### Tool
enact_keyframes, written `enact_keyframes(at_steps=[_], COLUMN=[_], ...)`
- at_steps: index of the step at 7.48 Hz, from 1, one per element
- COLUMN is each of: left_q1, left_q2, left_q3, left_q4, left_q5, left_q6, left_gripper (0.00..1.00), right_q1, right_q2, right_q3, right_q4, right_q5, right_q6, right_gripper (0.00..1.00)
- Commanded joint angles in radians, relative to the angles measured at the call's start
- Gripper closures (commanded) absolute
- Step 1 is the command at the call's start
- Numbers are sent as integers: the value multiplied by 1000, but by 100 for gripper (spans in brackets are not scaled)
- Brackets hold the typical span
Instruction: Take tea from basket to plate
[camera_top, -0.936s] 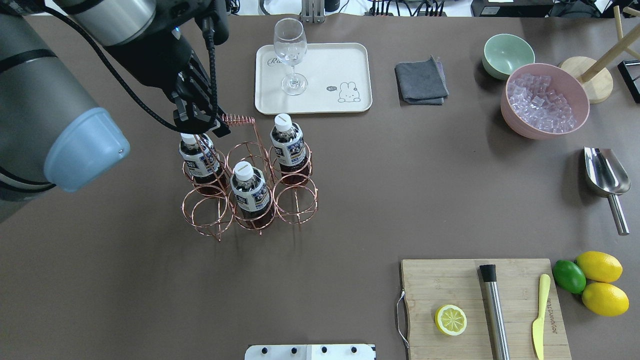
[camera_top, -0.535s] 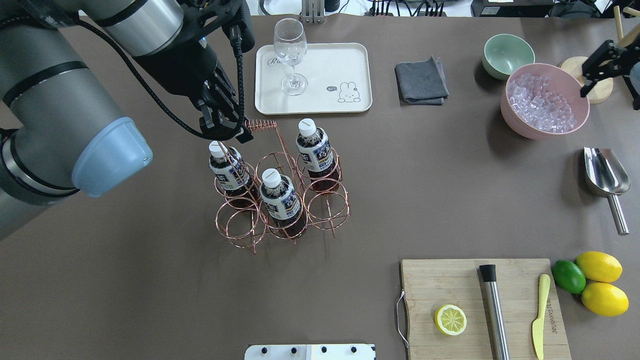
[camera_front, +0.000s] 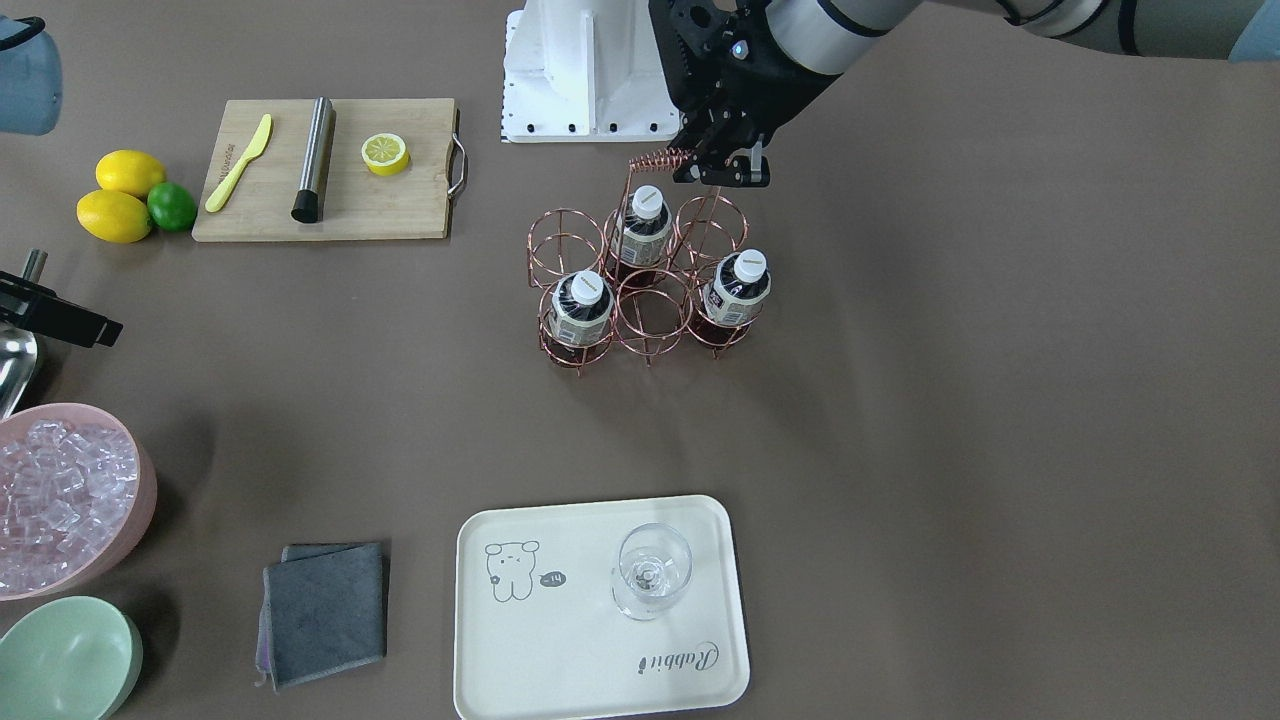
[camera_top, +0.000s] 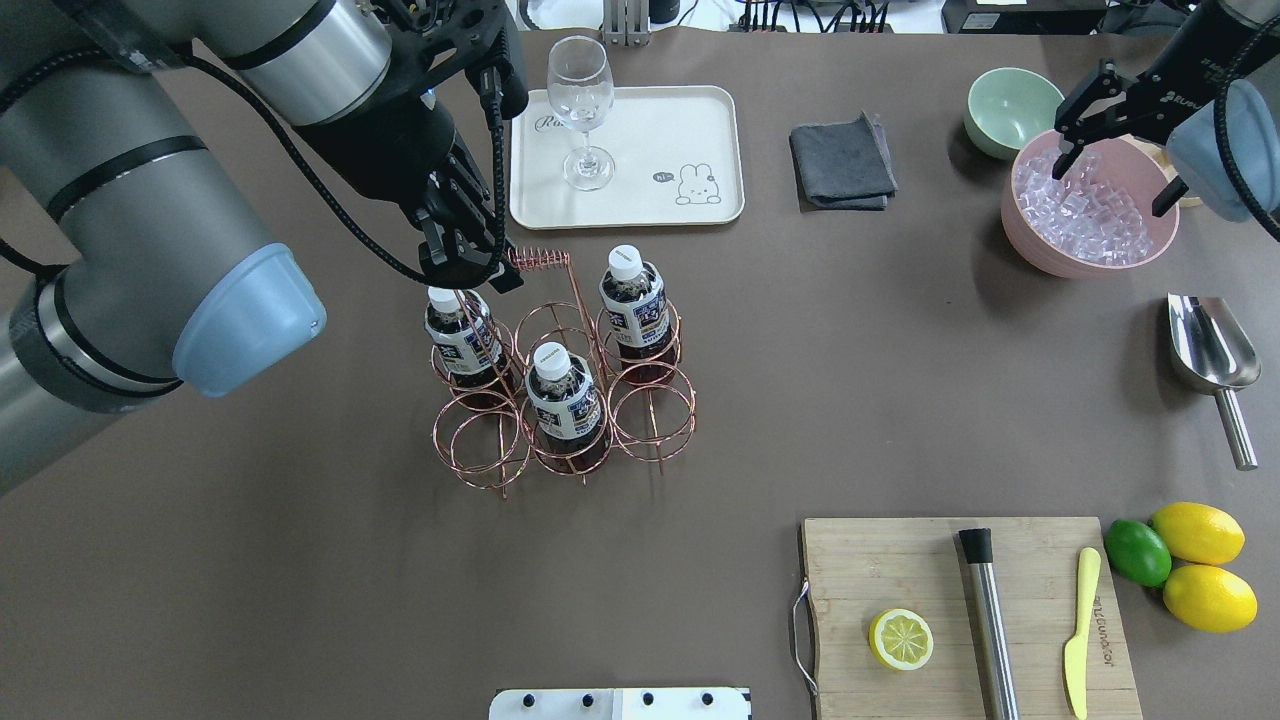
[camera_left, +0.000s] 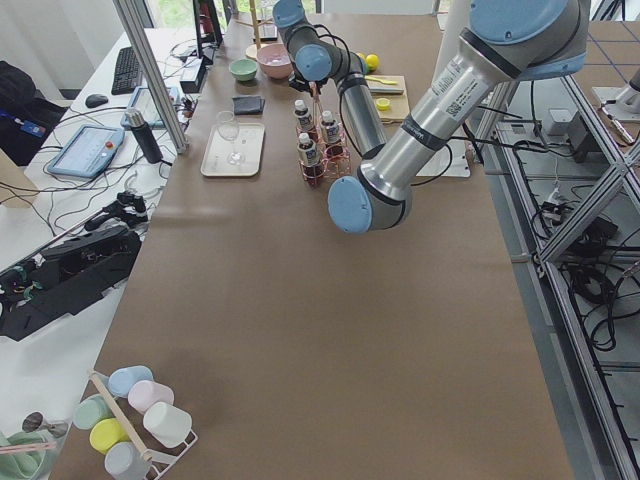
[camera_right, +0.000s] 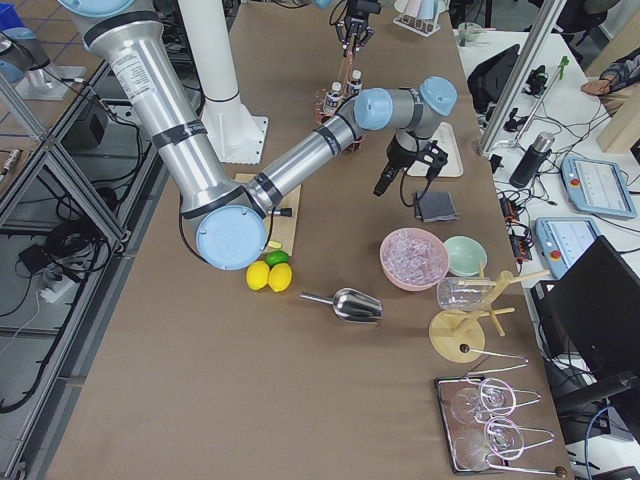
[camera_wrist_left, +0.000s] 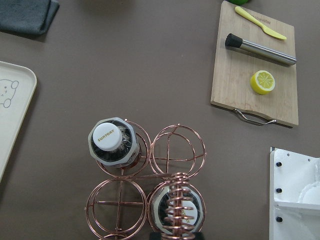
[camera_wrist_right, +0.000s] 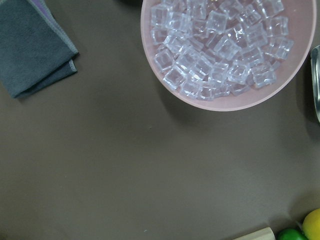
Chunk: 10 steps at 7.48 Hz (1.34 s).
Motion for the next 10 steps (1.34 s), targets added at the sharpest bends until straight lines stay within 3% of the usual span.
enact_keyframes(at_steps=[1, 3, 4, 7, 10], left_q1=[0, 0, 0, 2, 3], left_q2=[4, 6, 9, 11, 15], left_q3=[-5, -6, -7, -4, -5], left_q4=[-2, -2, -2, -2, -2], left_q5=[0, 0, 0, 0, 0], left_q6=[0, 0, 0, 0, 0], left_gripper=[100, 100, 100, 100, 100], right_q1=[-30, -72, -152, -275, -312], right_q2=[26, 77, 80, 210, 339], right_q3=[2, 8, 1, -67, -186], right_q4=[5, 8, 127, 374, 505], right_q5=[79, 84, 82, 82, 84], right_q6=[38, 42, 58, 554, 831], right_gripper=[0, 0, 0, 0, 1])
